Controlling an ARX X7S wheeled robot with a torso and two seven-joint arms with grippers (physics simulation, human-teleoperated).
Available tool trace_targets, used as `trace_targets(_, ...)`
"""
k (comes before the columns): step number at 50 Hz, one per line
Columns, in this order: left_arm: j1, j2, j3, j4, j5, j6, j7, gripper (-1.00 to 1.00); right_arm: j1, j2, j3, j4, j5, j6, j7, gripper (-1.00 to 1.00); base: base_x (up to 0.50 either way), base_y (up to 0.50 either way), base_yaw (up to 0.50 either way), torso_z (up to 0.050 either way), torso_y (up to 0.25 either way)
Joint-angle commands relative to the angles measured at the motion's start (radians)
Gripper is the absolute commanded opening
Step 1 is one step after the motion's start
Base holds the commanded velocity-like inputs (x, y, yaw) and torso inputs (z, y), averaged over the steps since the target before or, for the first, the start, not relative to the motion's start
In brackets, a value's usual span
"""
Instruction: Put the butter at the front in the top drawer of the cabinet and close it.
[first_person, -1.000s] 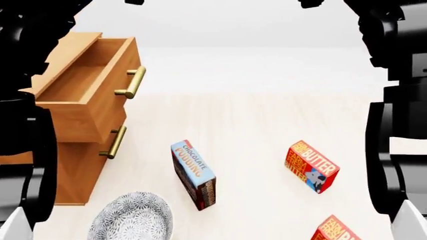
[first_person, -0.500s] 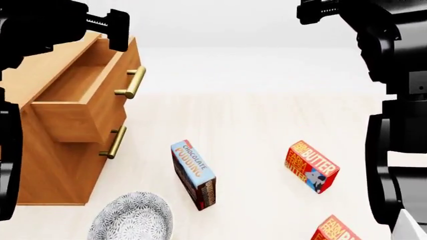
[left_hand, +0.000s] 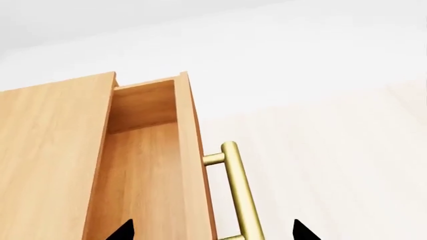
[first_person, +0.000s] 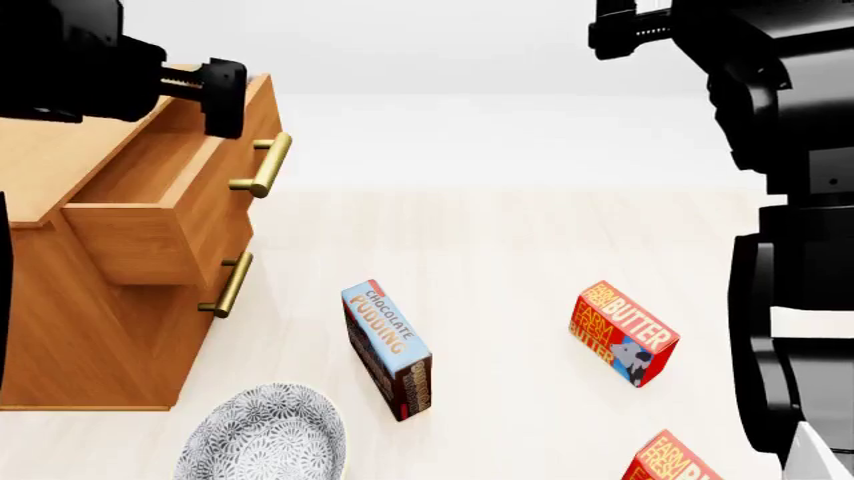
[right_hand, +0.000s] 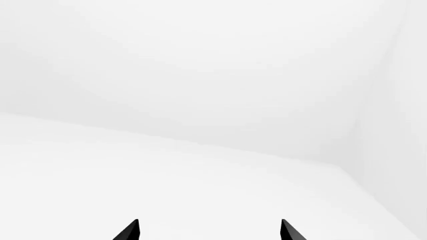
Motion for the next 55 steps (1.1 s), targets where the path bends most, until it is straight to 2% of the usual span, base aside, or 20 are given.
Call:
trace_targets(1,-0.010,0.005,0.028,-0.067,-0.006,-0.010,0.022,1.00,-0.001,0.000,-0.007,0.004,0.002,-0.001,-0.001,1.00,0.00,0.00,0.00,0.000,0.000)
trace_targets(19,0.017,0.026,-0.026,-0.154,-0.019,0.010,0.002,1.00,-0.002,0.003,-0.017,-0.011,0.004,0.015,-0.002,1.00,0.00,0.00,0.00,0.000,0.000)
trace_targets(55,0.083,0.041,-0.022,-0.200,-0.025,0.053,-0.014,1.00,-0.016,-0.001,-0.013,-0.003,0.016,0.005,0.012,1.00,0.00,0.00,0.00,0.000,0.000)
